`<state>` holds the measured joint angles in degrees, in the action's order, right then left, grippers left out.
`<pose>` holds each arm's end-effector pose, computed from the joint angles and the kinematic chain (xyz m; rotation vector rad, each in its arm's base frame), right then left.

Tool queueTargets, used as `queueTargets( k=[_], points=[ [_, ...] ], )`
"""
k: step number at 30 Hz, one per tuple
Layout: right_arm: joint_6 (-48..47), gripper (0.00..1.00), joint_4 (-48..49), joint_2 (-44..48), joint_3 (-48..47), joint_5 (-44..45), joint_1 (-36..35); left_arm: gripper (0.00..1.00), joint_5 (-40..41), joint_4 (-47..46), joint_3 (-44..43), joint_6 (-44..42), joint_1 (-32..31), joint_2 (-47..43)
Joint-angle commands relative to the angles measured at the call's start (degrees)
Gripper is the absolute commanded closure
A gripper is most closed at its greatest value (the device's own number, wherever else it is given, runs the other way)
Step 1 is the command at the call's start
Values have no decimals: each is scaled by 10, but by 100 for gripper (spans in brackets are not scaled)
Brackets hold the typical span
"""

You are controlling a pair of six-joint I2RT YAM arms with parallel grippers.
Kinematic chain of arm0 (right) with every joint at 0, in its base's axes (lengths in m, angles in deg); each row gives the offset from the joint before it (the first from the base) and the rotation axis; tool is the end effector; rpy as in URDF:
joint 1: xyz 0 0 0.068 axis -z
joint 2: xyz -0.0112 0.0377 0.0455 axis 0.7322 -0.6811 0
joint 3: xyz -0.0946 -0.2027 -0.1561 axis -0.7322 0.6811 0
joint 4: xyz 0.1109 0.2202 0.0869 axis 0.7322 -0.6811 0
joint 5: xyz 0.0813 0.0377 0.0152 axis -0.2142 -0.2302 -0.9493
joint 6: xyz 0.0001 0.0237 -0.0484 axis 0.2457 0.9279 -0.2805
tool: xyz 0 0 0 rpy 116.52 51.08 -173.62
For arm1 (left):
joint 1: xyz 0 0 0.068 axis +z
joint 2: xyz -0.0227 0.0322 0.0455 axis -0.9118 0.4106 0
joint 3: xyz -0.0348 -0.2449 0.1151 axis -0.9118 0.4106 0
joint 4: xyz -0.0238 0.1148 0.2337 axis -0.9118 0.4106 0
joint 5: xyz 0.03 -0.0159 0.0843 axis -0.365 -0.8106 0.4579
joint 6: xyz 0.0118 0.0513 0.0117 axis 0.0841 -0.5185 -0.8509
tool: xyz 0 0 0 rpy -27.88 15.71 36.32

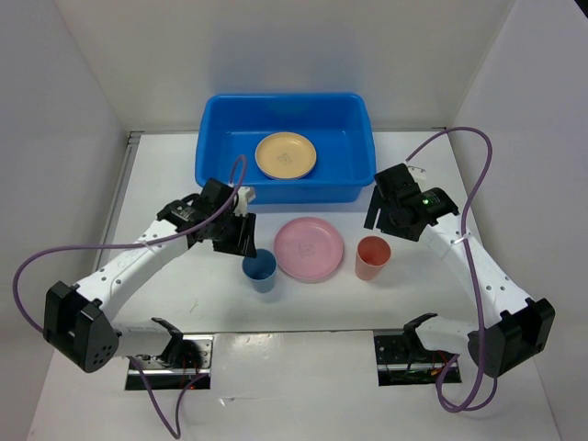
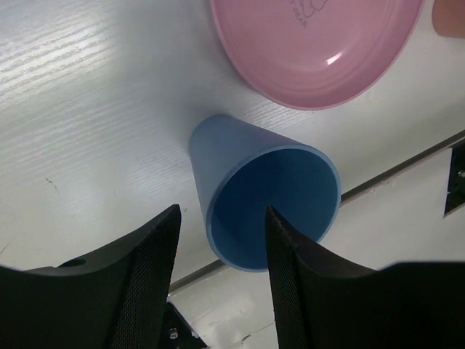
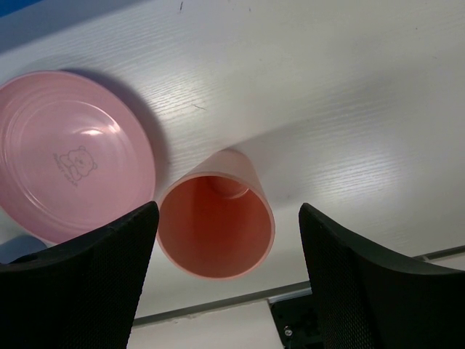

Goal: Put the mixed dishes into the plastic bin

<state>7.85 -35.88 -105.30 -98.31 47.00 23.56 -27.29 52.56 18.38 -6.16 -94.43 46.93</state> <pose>0.2093 0.0777 0.3234 0.3729 2.5112 -0.0733 0.2217 -0.1285 0.2877 0.1938 2.6079 -0.5757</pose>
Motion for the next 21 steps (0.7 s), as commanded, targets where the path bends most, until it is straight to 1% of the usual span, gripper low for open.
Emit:
queueTargets(
  k=[1, 3, 5, 7, 9, 10, 11, 12, 13, 14, 18, 19, 20, 21],
  points=[
    [9, 17, 5, -1, -10, 7, -6, 43, 33, -14, 6, 15, -24, 10],
    [9, 17, 10, -1, -10, 7, -6, 44, 51, -9, 6, 27, -41, 26],
    [9, 17, 10, -1, -10, 7, -6, 52, 81, -4, 6, 27, -51, 48],
    [9, 17, 10, -1, -10, 7, -6, 64, 107, 3, 6, 33, -64, 67],
    [9, 16, 10, -1, -10, 20, -6, 67, 123, 17, -5, 33, -72, 97],
    [9, 16, 5, -1, -10, 20, -6, 72, 130, 27, -5, 33, -79, 106],
    [9, 16, 5, -1, -10, 20, -6, 86, 136, 32, -14, 33, -79, 113],
    [9, 16, 5, -1, -10, 20, -6, 96, 143, 44, -23, 33, -79, 119],
    [9, 16, 5, -1, -15, 20, -6, 100, 148, 51, -29, 28, -79, 113],
    [9, 16, 5, -1, -15, 20, -6, 100, 155, 58, -36, 28, -84, 107],
    [3, 16, 10, -1, -15, 20, -6, 100, 168, 119, -135, 4, -84, 75],
    [3, 16, 17, -7, -15, 20, -6, 100, 168, 142, -168, -8, -84, 69],
    [-2, 16, 17, -7, -15, 15, -6, 100, 176, 155, -240, -14, -79, 69],
    [-2, 16, 23, -12, -15, 15, -6, 100, 184, 179, -281, -19, -79, 74]
  ],
)
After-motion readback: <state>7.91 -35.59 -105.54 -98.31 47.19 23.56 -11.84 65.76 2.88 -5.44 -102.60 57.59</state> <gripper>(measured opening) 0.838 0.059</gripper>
